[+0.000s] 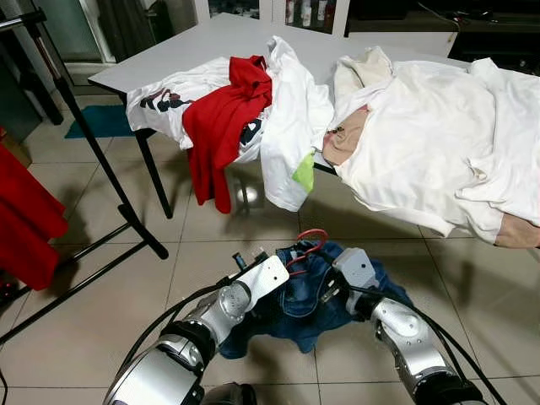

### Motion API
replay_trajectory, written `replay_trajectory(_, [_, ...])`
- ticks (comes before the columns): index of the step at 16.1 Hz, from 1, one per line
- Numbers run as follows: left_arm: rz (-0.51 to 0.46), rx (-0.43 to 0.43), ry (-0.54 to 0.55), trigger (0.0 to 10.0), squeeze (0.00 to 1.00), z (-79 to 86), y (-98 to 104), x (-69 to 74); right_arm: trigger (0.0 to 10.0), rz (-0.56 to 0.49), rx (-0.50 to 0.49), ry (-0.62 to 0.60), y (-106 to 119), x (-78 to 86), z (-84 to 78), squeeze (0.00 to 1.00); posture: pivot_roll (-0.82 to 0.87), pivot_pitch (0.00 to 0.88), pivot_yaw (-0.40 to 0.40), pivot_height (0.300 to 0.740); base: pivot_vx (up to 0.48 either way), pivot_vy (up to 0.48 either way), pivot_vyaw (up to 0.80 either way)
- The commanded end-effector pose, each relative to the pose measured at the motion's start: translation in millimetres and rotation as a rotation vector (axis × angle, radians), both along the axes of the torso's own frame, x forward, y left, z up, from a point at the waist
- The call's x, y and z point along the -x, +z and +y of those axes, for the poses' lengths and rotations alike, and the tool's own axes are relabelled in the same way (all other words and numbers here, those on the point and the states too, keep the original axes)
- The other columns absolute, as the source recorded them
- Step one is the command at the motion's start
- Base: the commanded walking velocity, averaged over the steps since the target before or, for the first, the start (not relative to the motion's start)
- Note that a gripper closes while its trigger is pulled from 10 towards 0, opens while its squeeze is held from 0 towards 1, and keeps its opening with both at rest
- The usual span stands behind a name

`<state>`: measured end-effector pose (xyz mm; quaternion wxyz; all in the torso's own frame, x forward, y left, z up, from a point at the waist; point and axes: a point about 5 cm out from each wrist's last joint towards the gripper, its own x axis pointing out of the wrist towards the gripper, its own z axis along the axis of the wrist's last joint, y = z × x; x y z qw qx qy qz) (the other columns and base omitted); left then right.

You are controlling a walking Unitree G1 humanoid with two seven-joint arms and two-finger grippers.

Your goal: Hang hanger

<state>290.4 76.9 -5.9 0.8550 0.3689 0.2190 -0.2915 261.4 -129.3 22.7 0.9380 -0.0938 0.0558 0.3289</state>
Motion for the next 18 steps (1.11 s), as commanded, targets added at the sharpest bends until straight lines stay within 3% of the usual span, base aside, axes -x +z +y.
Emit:
replay_trajectory(1, [-0.037,0.032,-0.010,10.0,0.00,-6.4,7.0,-4.6,10.0,-0.018,0.006,0.020,3.4,-1.7,4.4,0.00,0.00,0.000,0.051,0.740,0.000,0.000,0.00])
replay_trajectory(3, [-0.046,0.036,-0.009,10.0,0.00,-5.5,7.7,-5.2,10.0,-0.017,0.008,0.019,3.2,-1.5,5.3,0.51,0.00,0.000,0.051,0.740,0.000,0.000,0.00])
replay_trajectory(4, [-0.051,0.039,-0.007,10.0,0.00,-5.1,8.5,-6.0,10.0,-0.021,0.007,0.017,4.5,-2.9,5.7,1.00,0.00,0.000,0.051,0.740,0.000,0.000,0.00])
replay_trajectory(6, [-0.060,0.047,-0.009,10.0,0.00,-5.7,9.2,-6.1,10.0,-0.036,0.010,0.026,6.9,-3.3,6.6,1.00,0.00,0.000,0.052,0.740,0.000,0.000,0.00])
replay_trajectory(7, [-0.068,0.052,-0.015,10.0,0.00,-6.8,9.7,-6.0,10.0,-0.031,0.004,0.052,7.2,-1.5,8.6,0.27,0.00,0.000,0.053,0.740,0.000,0.000,0.00])
replay_trajectory(8, [-0.074,0.056,-0.019,10.0,0.00,-7.6,10.3,-6.0,10.0,-0.031,-0.001,0.069,7.7,-0.2,9.7,0.00,0.00,0.000,0.053,0.740,0.000,0.000,0.00])
replay_trajectory(11, [-0.095,0.062,-0.016,10.0,0.00,-8.3,11.2,-6.1,10.0,-0.030,-0.026,0.058,11.0,-0.2,2.4,0.00,0.00,0.000,0.048,0.740,0.000,0.000,0.00])
replay_trajectory(12, [-0.097,0.064,-0.014,10.0,0.00,-8.3,11.2,-6.0,10.0,-0.028,-0.027,0.047,11.6,-0.8,-0.5,0.93,0.00,0.000,0.047,0.740,0.000,0.000,0.00])
replay_trajectory(13, [-0.102,0.066,-0.012,10.0,0.00,-8.3,11.3,-5.9,10.0,-0.022,-0.029,0.051,12.6,-0.4,-4.8,1.00,-0.01,0.001,0.046,0.740,0.000,0.000,0.00])
replay_trajectory(15, [-0.110,0.068,-0.006,10.0,0.00,-7.4,11.0,-5.6,10.0,-0.016,-0.016,0.086,16.2,1.6,-11.1,1.00,-0.01,0.004,0.043,0.740,0.000,0.000,0.00])
replay_trajectory(16, [-0.113,0.069,-0.003,10.0,0.00,-7.3,11.1,-5.6,10.0,-0.015,-0.011,0.098,17.1,2.3,-12.1,0.95,-0.01,0.005,0.042,0.740,0.000,0.000,0.00])
replay_trajectory(17, [-0.119,0.072,0.000,10.0,0.00,-7.4,11.6,-5.9,10.0,-0.022,0.005,0.104,18.0,2.8,-13.3,0.00,-0.01,0.006,0.040,0.740,0.000,0.000,0.00])
replay_trajectory(18, [-0.121,0.073,0.002,10.0,0.00,-7.6,11.8,-6.1,10.0,-0.026,0.014,0.104,18.5,2.9,-14.3,0.00,-0.01,0.006,0.038,0.740,0.000,0.000,0.00])
